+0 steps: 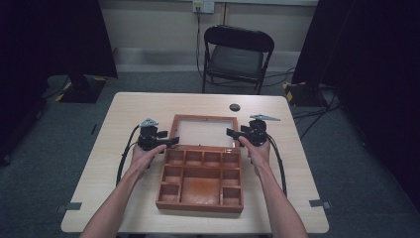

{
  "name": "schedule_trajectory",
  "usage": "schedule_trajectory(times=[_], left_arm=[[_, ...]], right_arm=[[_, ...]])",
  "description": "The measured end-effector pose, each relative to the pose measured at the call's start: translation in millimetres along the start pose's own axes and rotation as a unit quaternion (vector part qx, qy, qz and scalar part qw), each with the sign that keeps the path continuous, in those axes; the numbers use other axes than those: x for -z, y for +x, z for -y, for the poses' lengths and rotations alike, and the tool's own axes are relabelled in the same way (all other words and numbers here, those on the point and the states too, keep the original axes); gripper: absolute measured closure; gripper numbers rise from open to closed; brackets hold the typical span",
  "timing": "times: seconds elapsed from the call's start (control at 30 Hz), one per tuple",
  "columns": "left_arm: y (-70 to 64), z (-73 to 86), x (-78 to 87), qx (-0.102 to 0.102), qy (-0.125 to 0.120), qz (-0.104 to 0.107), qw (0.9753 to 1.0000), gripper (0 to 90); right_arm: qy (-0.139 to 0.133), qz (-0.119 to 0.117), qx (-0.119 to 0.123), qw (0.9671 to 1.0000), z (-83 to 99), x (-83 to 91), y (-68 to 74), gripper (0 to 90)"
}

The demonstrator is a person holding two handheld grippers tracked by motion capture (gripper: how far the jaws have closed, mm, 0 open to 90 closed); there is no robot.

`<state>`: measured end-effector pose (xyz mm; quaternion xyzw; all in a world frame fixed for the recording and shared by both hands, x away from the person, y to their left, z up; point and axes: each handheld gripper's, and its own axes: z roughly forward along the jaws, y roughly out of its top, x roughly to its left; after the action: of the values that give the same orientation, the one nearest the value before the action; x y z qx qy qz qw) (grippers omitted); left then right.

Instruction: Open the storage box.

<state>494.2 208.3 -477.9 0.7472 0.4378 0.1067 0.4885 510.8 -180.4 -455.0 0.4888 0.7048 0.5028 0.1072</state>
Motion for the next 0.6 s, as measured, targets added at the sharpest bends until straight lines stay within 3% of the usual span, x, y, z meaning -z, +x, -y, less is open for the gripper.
schedule_trajectory(times=[0.07,0.4,0.6], left_arm=[[0.9,0.4,1.8,0.004,-0.001,0.004,1.0,28.8],[2.8,3.1,24.3,-0.023,0.017,-0.013,0.9995,23.9],[14.0,17.0,53.7,-0.022,0.026,-0.035,0.9988,21.8]], right_arm=[[0.003,0.002,0.002,1.0,1.6,0.7,-0.3,20.7],[0.007,0.017,0.01,0.9998,10.0,20.2,-3.9,17.8],[0.014,0.042,0.015,0.9989,22.6,56.3,-13.5,16.5]])
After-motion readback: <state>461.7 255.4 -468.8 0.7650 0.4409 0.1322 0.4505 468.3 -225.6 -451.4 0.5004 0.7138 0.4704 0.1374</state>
